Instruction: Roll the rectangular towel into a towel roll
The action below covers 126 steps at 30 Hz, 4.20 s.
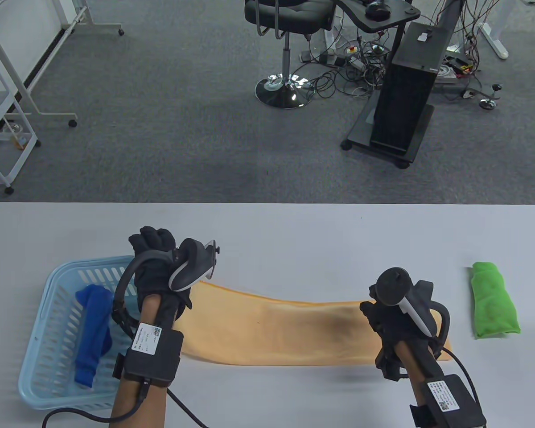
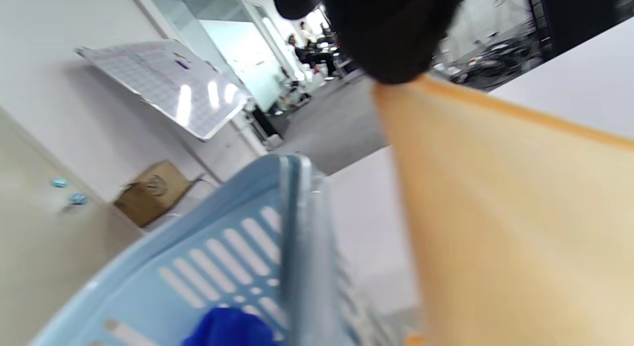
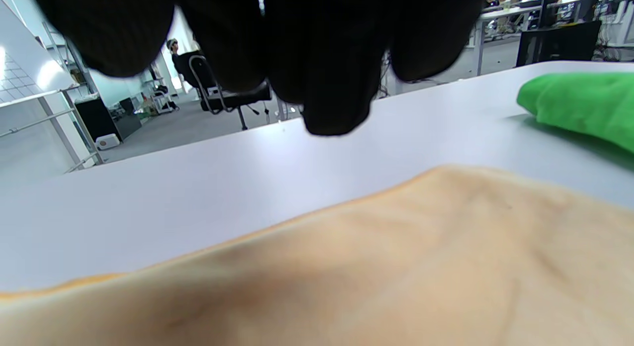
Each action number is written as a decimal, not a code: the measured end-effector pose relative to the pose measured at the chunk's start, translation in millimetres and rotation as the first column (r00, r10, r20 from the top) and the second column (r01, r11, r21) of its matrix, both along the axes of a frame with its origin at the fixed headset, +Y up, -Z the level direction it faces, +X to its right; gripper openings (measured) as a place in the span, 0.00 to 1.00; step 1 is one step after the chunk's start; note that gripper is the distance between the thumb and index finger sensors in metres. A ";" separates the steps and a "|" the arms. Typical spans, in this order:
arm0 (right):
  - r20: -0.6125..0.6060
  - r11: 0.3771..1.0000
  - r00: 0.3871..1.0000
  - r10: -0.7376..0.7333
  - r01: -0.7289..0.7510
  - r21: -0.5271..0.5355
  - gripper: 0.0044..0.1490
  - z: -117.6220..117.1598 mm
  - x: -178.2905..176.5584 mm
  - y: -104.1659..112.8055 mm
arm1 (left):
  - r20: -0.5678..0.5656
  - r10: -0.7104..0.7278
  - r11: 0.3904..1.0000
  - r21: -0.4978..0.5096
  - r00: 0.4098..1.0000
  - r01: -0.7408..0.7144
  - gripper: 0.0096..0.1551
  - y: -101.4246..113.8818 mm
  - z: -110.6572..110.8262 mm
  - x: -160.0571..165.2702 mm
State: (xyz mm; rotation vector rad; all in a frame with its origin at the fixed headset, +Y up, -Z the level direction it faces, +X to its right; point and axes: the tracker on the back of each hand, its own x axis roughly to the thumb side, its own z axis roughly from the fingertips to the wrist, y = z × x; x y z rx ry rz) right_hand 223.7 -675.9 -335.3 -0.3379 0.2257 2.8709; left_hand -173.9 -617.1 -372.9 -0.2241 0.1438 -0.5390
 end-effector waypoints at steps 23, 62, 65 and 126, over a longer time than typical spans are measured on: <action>-0.071 0.998 0.997 -0.023 0.019 -0.061 0.38 -21.0 -45.5 -30.9 | 0.141 0.233 0.952 0.169 0.962 -0.256 0.34 -12.5 38.3 72.1; -0.196 0.765 0.753 -0.628 0.643 0.022 0.33 25.2 -57.6 67.6 | 0.304 0.875 0.334 0.183 0.376 -0.925 0.24 -16.4 85.6 77.7; -0.181 0.757 0.761 -0.624 0.645 0.102 0.33 37.5 -59.7 86.2 | 0.258 0.841 0.445 0.172 0.476 -0.879 0.29 17.0 92.3 69.5; -0.380 0.994 0.924 -0.050 0.009 -0.107 0.32 91.8 -50.6 -68.2 | 0.326 0.540 0.835 -0.092 0.776 -0.542 0.24 -112.3 145.8 135.0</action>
